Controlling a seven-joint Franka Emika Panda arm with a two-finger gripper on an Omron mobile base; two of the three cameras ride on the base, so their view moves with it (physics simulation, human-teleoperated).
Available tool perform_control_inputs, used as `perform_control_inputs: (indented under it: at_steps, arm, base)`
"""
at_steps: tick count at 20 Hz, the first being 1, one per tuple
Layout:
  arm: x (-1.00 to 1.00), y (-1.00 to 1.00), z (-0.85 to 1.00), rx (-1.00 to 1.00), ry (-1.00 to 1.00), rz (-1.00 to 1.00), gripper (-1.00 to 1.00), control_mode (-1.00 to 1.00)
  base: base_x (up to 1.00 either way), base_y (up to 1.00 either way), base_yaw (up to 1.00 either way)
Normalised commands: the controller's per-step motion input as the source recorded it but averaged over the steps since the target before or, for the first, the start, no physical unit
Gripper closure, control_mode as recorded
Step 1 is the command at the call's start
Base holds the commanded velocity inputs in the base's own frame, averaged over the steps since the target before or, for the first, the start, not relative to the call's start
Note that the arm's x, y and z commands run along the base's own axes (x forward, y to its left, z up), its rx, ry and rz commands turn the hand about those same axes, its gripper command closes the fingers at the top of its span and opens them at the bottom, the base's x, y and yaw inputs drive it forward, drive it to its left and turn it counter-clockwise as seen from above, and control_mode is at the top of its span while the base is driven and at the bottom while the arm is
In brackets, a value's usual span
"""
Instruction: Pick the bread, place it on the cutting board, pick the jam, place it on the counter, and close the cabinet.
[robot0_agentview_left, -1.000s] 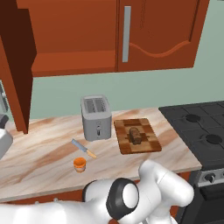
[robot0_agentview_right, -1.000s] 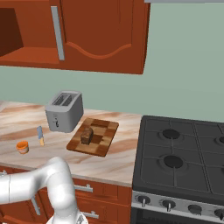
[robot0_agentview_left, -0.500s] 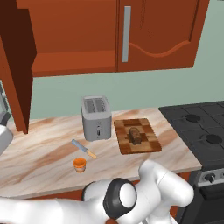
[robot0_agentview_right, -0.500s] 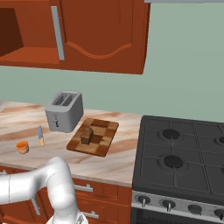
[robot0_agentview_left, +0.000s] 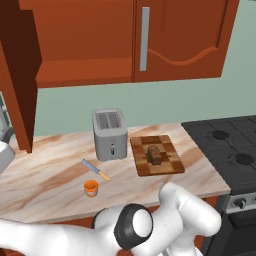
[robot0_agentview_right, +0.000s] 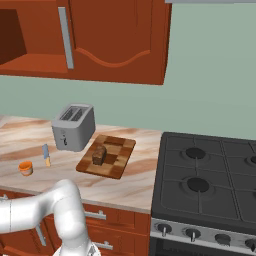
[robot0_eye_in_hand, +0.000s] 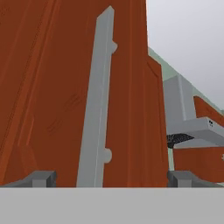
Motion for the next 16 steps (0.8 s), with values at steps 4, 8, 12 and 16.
perform_control_inputs:
  at_steps: [4,8,12,16]
  arm:
    - [0.10,0.00,-0.06,0.00,0.00,-0.06,-1.00,-1.00]
    - [0.09,0.01,-0.01,0.00,0.00,-0.06,-1.00,-1.00]
    - [0.06,0.09,0.00,0.00,0.00,-0.05,-1.00,-1.00]
    - [0.06,0.19,0.00,0.00,0.00,-0.03,-1.00,-1.00]
  base:
    - [0.00,0.00,0.00]
    - [0.00,0.00,0.00]
    - [0.00,0.00,0.00]
    - [0.00,0.00,0.00]
